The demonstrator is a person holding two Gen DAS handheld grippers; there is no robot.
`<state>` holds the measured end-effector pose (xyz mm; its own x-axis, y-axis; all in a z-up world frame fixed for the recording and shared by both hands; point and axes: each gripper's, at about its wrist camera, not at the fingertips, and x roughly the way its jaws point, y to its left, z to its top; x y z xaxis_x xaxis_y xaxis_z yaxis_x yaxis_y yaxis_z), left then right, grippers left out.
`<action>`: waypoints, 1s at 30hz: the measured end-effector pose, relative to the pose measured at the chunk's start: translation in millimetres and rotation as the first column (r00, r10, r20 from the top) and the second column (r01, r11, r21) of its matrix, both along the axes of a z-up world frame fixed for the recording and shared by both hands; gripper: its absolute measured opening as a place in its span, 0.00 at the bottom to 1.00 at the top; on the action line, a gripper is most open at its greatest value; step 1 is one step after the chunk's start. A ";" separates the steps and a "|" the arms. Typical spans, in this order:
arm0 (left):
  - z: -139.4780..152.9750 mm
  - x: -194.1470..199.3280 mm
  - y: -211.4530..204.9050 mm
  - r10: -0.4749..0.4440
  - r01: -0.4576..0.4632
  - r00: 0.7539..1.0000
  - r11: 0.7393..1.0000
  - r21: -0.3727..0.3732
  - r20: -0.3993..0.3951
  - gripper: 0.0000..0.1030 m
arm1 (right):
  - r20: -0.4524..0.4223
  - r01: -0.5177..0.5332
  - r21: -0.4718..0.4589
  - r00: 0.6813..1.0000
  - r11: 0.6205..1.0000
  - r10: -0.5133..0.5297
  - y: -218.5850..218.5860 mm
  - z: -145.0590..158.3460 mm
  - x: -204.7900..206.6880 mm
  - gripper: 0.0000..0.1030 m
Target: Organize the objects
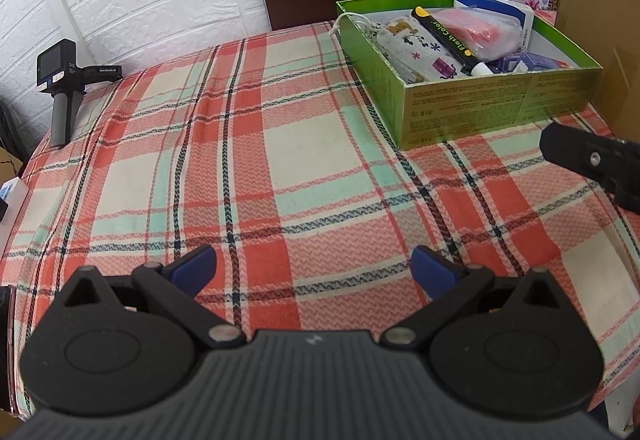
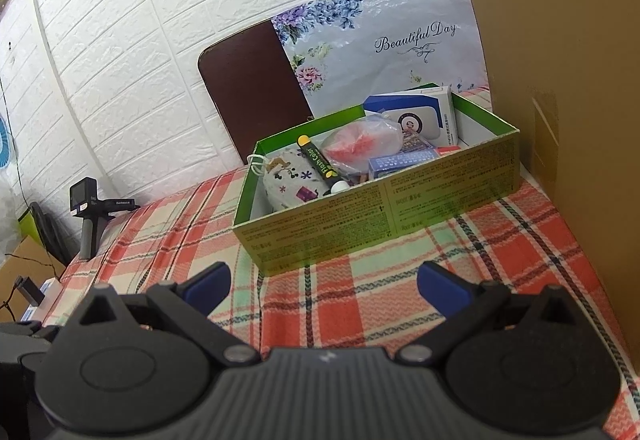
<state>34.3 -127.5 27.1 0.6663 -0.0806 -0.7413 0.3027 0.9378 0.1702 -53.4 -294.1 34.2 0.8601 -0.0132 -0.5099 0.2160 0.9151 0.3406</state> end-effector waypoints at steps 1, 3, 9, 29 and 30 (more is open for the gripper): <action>0.0 0.2 0.0 0.001 -0.001 1.000 1.000 0.001 -0.001 1.00 | 0.000 -0.001 -0.001 1.000 1.000 0.001 0.3 0.1 0.3 1.00; -0.1 1.3 -0.4 0.001 -0.001 1.000 1.000 0.001 -0.005 1.00 | -0.002 -0.004 0.001 1.000 1.000 0.004 0.5 0.2 1.4 1.00; -0.3 2.5 -0.8 0.001 -0.001 1.000 1.000 0.002 -0.007 1.00 | -0.001 -0.007 -0.003 1.000 1.000 0.007 2.5 1.4 2.8 1.00; -1.9 4.7 -0.5 0.003 -0.003 1.000 1.000 0.002 -0.014 1.00 | -0.002 -0.010 -0.007 1.000 1.000 0.010 3.6 -0.1 4.5 1.00; -1.8 4.8 -0.2 0.004 -0.004 1.000 1.000 0.001 -0.013 1.00 | -0.002 -0.010 -0.007 1.000 1.000 0.010 3.6 -0.1 4.6 1.00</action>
